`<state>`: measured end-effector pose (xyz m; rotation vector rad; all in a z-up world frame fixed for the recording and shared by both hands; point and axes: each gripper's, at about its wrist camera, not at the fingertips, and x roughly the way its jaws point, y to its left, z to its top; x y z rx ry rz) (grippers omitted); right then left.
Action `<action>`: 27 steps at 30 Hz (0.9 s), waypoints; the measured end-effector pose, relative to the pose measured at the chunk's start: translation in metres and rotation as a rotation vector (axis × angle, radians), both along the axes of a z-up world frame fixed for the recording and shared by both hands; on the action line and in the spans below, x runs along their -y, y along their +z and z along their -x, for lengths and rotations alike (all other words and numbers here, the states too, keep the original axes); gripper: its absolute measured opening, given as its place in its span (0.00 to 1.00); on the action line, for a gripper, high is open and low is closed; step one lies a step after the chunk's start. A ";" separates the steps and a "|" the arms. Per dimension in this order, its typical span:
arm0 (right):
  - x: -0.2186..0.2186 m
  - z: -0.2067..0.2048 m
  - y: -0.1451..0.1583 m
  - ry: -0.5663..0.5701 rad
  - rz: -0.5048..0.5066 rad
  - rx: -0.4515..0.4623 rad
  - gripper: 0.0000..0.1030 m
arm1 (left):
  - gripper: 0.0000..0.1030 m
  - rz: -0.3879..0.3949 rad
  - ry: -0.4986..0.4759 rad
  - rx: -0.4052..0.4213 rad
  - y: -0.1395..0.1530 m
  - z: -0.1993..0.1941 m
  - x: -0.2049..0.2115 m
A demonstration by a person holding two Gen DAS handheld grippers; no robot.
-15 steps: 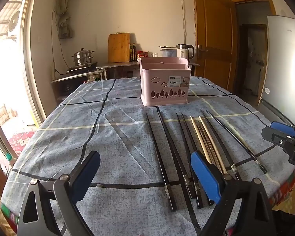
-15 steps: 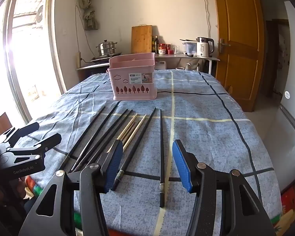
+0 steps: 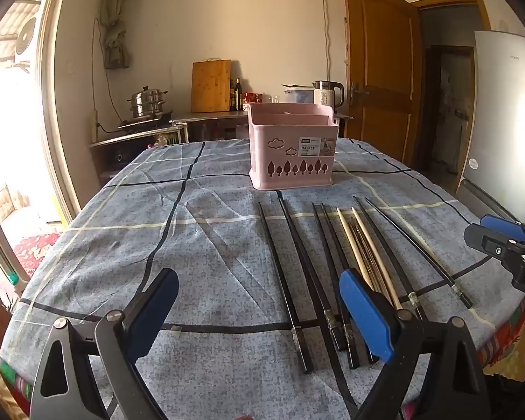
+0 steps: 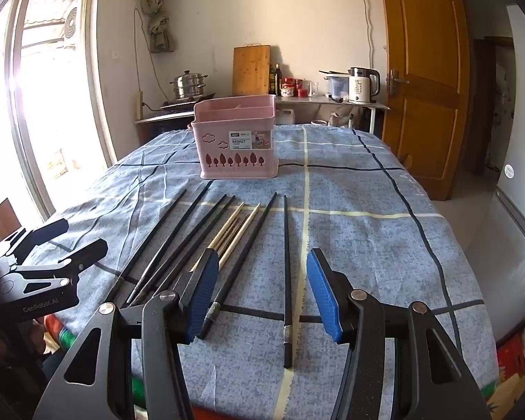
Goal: Organize utensils
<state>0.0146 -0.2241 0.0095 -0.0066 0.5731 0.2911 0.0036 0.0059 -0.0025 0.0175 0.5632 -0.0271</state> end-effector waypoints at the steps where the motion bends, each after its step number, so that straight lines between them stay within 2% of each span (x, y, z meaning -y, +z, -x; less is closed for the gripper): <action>1: 0.000 0.001 0.000 0.000 0.000 0.000 0.52 | 0.91 -0.002 0.000 0.000 0.000 -0.001 0.000; 22: -0.002 0.001 0.001 0.000 0.004 -0.003 0.52 | 0.91 0.003 -0.004 0.002 0.013 0.009 0.011; 27: -0.001 0.000 0.001 0.001 0.004 -0.004 0.52 | 0.91 0.003 -0.004 0.002 0.008 0.010 0.009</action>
